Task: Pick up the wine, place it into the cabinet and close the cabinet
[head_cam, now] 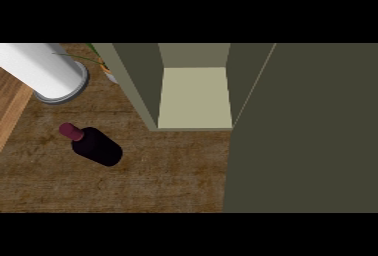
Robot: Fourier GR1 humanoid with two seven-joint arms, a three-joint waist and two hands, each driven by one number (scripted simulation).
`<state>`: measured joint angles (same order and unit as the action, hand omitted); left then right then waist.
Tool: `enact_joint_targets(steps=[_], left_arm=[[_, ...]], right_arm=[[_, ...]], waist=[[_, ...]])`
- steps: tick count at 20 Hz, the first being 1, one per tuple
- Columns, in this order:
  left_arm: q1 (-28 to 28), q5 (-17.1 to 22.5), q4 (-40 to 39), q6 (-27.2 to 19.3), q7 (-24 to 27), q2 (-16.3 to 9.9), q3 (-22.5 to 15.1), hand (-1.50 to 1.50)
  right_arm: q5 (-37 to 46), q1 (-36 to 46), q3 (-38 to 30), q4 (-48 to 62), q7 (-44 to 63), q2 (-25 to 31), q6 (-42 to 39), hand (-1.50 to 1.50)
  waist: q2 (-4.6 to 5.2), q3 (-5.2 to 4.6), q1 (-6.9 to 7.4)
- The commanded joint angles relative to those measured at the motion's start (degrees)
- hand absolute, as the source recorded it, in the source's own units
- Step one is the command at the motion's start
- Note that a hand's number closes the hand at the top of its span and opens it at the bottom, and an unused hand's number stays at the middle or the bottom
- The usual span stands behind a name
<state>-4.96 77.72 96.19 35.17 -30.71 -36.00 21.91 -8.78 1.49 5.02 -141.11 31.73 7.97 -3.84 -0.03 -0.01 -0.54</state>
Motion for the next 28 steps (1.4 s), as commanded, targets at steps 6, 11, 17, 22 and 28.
enact_joint_targets(steps=[6, 11, 17, 22, 28], left_arm=[[-5.8, -3.6, -10.4, 3.0, -2.9, -0.4, -2.0, -1.50], [-6.2, -8.7, -15.9, 9.7, -1.0, 3.7, -3.5, -1.50], [-9.0, -18.3, -23.0, 14.6, 3.1, 7.8, -4.4, -1.50], [-12.4, -29.8, -30.6, 16.7, 10.8, 12.2, -2.4, -1.50], [-14.0, -37.8, -39.8, 20.9, 18.3, 11.7, 0.5, -1.50]], right_arm=[[-4.1, -3.7, -0.7, -7.9, 2.8, -0.4, -1.0, -1.50], [-1.5, 0.5, 1.1, -7.0, 4.7, -1.3, 0.6, -1.50], [-2.5, -1.6, -0.3, -8.3, 5.0, -0.9, -0.6, -1.50], [-2.0, 0.3, 0.1, -8.9, 6.2, -1.5, 0.2, -1.50], [-1.3, 0.4, 1.9, -7.9, 5.0, -2.3, -0.7, -1.50]], waist=[[-0.02, 0.02, -0.12], [-0.01, -0.02, 0.19], [0.02, -0.02, -0.02], [0.14, -0.08, -0.57], [0.20, -0.08, -0.55]])
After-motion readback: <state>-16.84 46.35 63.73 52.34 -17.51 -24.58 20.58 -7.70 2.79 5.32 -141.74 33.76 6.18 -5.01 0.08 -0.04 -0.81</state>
